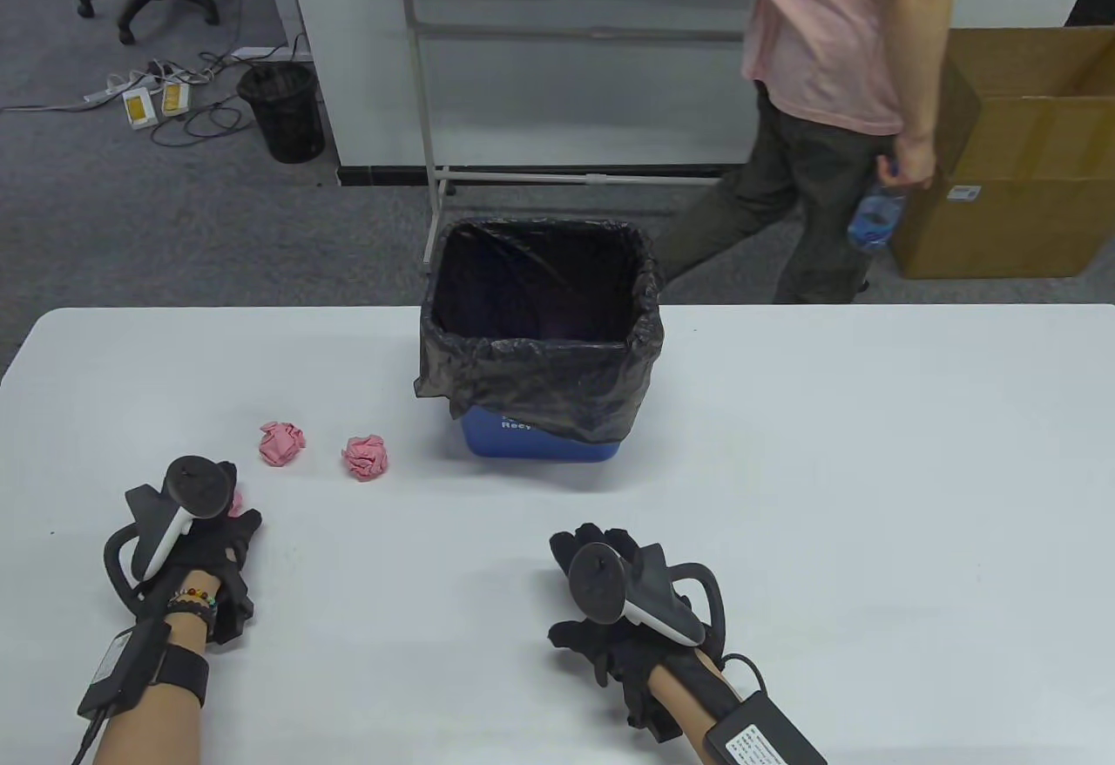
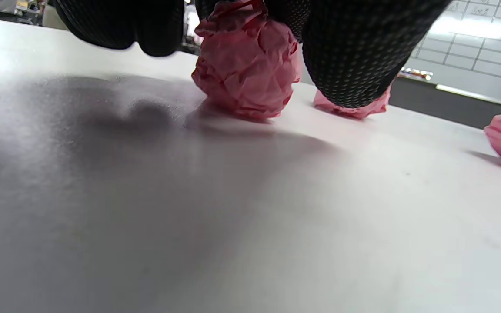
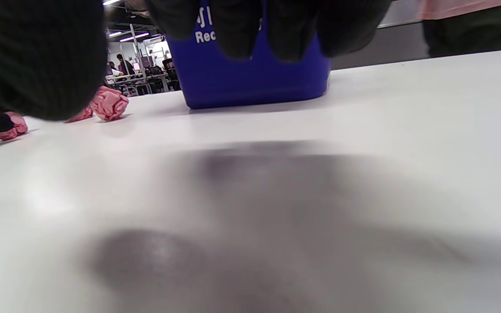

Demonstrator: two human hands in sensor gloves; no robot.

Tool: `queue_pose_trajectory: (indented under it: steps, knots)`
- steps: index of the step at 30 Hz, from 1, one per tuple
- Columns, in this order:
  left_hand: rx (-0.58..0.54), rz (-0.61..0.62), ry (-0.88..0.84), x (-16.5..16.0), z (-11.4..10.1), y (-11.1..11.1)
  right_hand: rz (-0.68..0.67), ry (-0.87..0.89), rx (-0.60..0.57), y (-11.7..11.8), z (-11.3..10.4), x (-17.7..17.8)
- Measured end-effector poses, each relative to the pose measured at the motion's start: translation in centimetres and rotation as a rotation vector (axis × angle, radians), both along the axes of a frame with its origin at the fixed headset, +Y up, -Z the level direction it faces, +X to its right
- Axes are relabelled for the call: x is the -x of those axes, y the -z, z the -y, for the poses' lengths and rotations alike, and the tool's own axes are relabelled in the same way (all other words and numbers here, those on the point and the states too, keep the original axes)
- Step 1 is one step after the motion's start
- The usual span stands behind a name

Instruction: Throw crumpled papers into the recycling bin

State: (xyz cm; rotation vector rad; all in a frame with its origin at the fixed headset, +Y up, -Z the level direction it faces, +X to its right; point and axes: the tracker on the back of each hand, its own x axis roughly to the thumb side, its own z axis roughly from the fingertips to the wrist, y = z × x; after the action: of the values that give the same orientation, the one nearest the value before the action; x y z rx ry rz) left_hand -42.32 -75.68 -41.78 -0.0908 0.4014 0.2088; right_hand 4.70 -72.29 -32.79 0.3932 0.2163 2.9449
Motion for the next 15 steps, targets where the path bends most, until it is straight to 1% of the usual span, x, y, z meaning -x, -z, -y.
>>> queue_pose_trajectory:
  steps: [6, 9, 11, 15]
  knots:
    - [-0.014, -0.025, 0.11, -0.3, -0.1, 0.2, 0.003, -0.001, 0.003, 0.0, 0.0, 0.0]
    - [-0.027, -0.038, 0.124, -0.1, -0.3, 0.1, 0.004, 0.0, 0.004, 0.1, 0.0, -0.1]
    - [-0.054, -0.046, 0.118, 0.0, -0.4, 0.0, 0.006, 0.001, 0.004, 0.1, 0.0, -0.1]
    - [-0.051, -0.042, 0.139, -0.1, -1.0, -0.2, 0.009, 0.006, 0.0, 0.1, 0.0, -0.2]
